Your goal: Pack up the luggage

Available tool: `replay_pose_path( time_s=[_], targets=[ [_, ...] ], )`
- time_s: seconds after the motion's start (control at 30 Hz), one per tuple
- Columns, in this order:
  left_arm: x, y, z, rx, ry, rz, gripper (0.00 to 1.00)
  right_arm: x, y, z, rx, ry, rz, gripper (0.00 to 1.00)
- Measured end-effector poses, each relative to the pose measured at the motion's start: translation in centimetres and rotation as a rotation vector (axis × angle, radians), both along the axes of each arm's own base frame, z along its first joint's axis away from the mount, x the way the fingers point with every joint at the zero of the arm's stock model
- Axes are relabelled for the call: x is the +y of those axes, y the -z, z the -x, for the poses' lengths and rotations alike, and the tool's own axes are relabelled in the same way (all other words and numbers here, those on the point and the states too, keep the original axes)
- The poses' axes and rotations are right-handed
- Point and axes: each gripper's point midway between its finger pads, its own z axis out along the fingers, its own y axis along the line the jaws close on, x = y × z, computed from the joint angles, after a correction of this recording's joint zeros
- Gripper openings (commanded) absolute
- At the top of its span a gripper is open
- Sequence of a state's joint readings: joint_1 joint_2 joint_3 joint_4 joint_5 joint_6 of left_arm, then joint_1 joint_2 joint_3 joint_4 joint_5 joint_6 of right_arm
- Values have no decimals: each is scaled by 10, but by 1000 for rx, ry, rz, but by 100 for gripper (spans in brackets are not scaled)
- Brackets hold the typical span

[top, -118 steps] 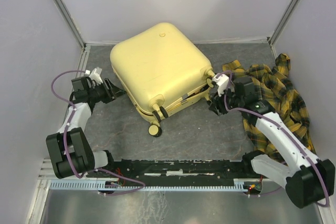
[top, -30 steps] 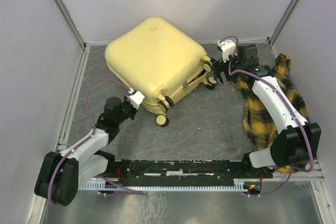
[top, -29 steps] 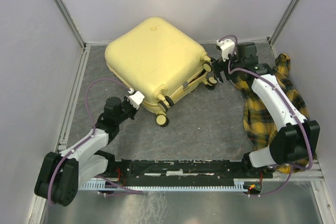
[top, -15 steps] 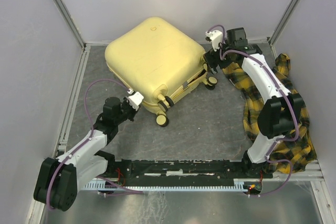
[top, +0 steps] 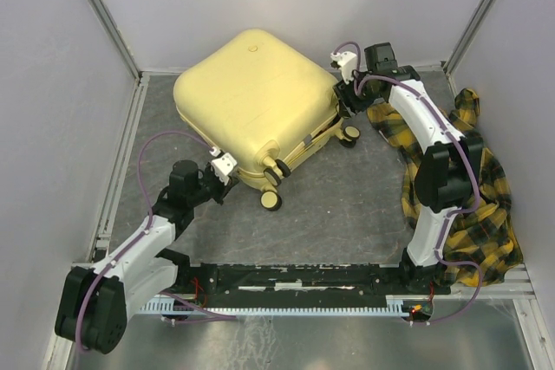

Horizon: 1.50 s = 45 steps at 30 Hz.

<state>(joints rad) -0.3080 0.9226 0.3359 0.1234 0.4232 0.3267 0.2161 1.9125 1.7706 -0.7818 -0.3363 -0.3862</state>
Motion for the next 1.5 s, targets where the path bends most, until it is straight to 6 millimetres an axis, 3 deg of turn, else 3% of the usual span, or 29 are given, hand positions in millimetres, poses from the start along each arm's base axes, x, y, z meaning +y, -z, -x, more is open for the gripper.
replay_pose_path(
  time_s=[0.07, 0.13, 0.43, 0.63, 0.93, 1.5],
  targets=[
    [-3, 0, 3, 9, 19, 11, 3, 1, -1, 0, 1, 3, -8, 7],
    [-4, -1, 5, 13, 27, 18, 3, 2, -1, 0, 9, 14, -20, 2],
    [-11, -4, 9, 47, 30, 74, 3, 10, -11, 3, 49, 82, -94, 2],
    [-27, -7, 19, 97, 37, 127, 3, 13, -14, 6, 63, 102, -120, 2],
    [-46, -11, 25, 51, 11, 98, 3, 16, -38, 17, 47, 131, -171, 1],
    [-82, -8, 38, -174, -142, -49, 3, 11, -18, 18, 59, 133, -124, 1]
  ],
)
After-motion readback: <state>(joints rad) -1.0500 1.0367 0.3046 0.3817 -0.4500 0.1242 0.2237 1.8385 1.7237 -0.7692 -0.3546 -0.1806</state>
